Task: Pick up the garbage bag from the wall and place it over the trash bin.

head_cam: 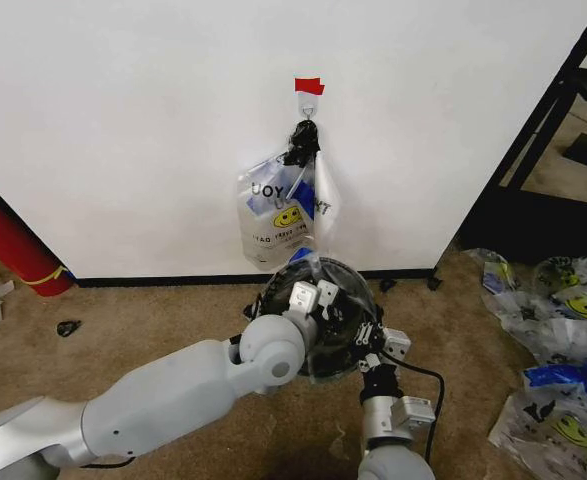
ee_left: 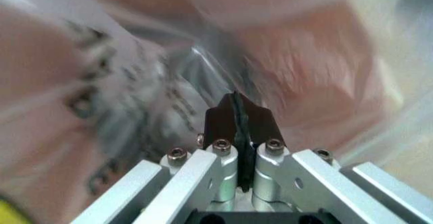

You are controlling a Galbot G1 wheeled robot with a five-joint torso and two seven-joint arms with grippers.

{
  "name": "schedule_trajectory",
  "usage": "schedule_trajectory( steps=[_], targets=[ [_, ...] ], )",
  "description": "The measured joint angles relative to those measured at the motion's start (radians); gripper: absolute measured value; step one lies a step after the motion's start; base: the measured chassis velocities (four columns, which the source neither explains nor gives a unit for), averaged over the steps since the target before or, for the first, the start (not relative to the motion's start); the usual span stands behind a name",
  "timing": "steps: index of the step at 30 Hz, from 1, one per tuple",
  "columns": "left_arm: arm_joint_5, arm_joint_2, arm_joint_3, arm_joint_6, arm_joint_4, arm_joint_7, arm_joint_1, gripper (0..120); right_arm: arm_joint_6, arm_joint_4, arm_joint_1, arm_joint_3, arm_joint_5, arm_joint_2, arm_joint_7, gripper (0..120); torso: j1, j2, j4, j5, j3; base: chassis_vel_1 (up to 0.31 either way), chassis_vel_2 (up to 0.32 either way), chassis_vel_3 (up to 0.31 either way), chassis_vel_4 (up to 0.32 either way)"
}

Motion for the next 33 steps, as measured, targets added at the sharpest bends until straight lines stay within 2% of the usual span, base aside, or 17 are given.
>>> schedule_trajectory(
  steps=[10,15,20,33],
  targets=[
    [-0.042,-0.037,0.064,0.046,0.039,0.008,-0.034,0,0.005,-0.005,0.004,-0.005,-0.001,-0.007,0.000,0,0.000,0.000,0.0001,0.0001,0.000,0.000,0.000,0.000,0.000],
    [-0.096,-0.050,0.061,0.058,0.041,-0.002,-0.036,0,0.005,-0.010,0.006,-0.006,-0.001,-0.006,0.001,0,0.000,0.000,0.0001,0.0001,0.000,0.000,0.000,0.000,0.000],
    [-0.103,-0.054,0.041,0.047,0.043,-0.015,-0.032,0,0.008,-0.011,0.006,-0.004,-0.001,-0.005,0.001,0,0.000,0.000,0.0001,0.0000,0.000,0.000,0.000,0.000,0.000],
    [-0.067,0.052,0.012,0.070,-0.036,-0.043,-0.041,0,0.009,-0.021,0.022,0.003,0.005,0.002,0.003,0,0.000,0.000,0.0002,-0.0002,0.000,0.000,0.000,0.000,0.000]
  ],
)
